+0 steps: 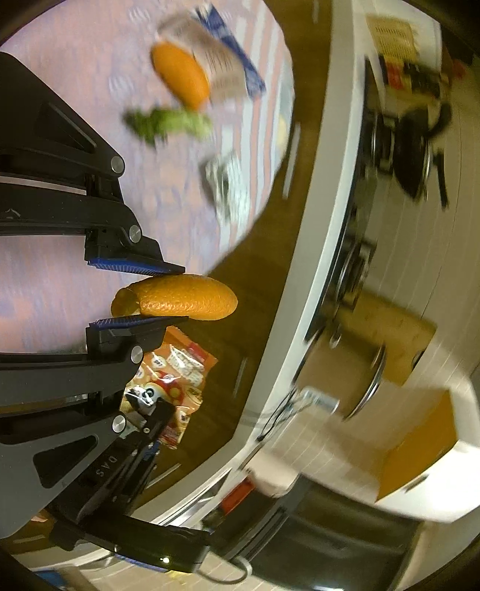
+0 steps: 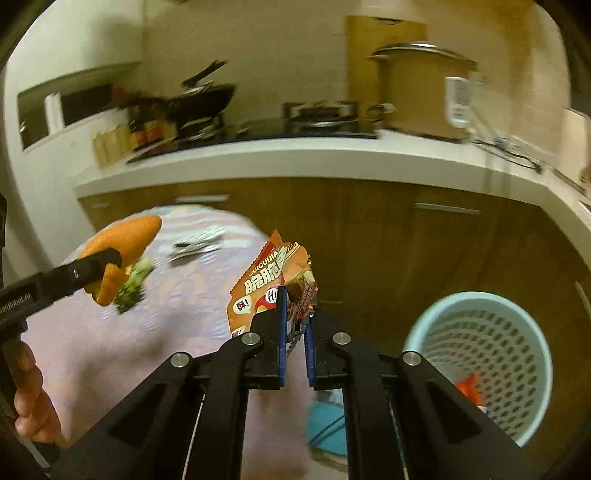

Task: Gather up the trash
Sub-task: 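Carry the orange vegetable and snack packet over the wastebasket, then open both tools to drop the vegetable and packet into the basket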

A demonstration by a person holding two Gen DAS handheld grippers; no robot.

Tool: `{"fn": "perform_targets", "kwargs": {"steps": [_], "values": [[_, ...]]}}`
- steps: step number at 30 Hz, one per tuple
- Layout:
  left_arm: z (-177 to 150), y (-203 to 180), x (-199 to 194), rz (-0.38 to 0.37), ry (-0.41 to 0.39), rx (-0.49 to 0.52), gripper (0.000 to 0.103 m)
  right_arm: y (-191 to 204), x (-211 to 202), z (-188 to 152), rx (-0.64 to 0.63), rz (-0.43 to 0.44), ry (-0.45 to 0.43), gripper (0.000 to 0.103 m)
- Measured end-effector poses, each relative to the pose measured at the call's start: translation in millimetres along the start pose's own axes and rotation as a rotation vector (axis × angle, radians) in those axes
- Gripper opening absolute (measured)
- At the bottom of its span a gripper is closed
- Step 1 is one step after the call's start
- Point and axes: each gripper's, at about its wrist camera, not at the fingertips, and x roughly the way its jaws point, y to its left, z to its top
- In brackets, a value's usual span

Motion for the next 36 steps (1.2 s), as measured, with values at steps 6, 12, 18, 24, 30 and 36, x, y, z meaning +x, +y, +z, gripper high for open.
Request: {"fn": "perform_targets", "kwargs": {"steps": [6,12,18,24,30,36], "values": [[-1.5,-70.2,41.8,-0.077,0.053,0.109,0.018,-70.4,-26.2,-5.8,0.089,-0.104,-0.039,0.006],[-19.2,-125.3,90.8,-0.127,0.139,0.208,0.018,-137.6,-38.6,-22.2,0.191,-0.235,-0.014,0.006],[-35.6,-168.5,135.4,-0.17,0.22,0.285,0.018,-193.8,-32.8,-48.6,0.299,-0.333,0.07,0.006],[-50.7,-187.7,171.3,-0.197,0.291,0.289,0.018,-220.3,-22.3,-72.0,0.34,-0.417,0.162,0.006],[-64.3,-195.7,197.6,-0.2,0.345,0.285,0.018,-231.9,-10.3,-83.7,0.357,-0.41,0.211,0.006],[-70.3,-197.4,208.8,-0.204,0.388,0.272,0.042,-236.5,-5.7,-89.4,0.391,-0.38,0.237,0.009]]}}
